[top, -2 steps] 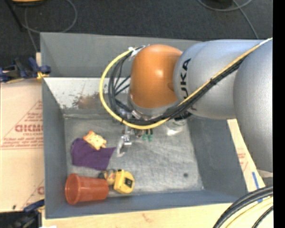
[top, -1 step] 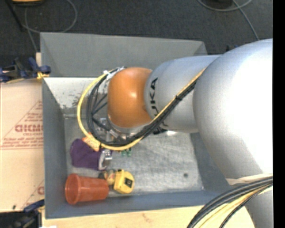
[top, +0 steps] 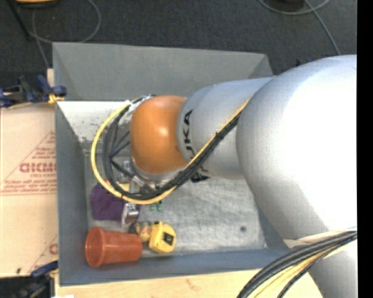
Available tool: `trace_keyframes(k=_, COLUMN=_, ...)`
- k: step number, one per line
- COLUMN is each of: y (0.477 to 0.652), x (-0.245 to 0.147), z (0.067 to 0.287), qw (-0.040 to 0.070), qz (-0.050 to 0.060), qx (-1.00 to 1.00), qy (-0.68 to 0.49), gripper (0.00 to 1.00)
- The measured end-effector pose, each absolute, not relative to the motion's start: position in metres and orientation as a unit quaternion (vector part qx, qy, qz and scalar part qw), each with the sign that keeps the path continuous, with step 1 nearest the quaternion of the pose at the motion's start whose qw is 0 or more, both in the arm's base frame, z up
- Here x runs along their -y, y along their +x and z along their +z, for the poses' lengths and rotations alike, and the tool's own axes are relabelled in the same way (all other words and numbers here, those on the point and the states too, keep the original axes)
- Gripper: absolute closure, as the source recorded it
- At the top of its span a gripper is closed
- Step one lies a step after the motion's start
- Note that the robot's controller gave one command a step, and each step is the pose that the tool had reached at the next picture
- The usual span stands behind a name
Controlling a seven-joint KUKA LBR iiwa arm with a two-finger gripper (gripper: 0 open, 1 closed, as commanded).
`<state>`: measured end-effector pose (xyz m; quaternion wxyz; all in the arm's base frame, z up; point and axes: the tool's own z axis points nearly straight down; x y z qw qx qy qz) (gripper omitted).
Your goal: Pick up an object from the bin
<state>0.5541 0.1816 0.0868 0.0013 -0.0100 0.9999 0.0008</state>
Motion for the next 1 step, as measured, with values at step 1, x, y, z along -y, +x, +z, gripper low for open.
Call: trace_keyframes(k=1, y=0.5476, x=-0.1835, z=0.0982, qw=0.001, qz=0.0, qx=-0.994, qy=0.109, gripper=0.0)
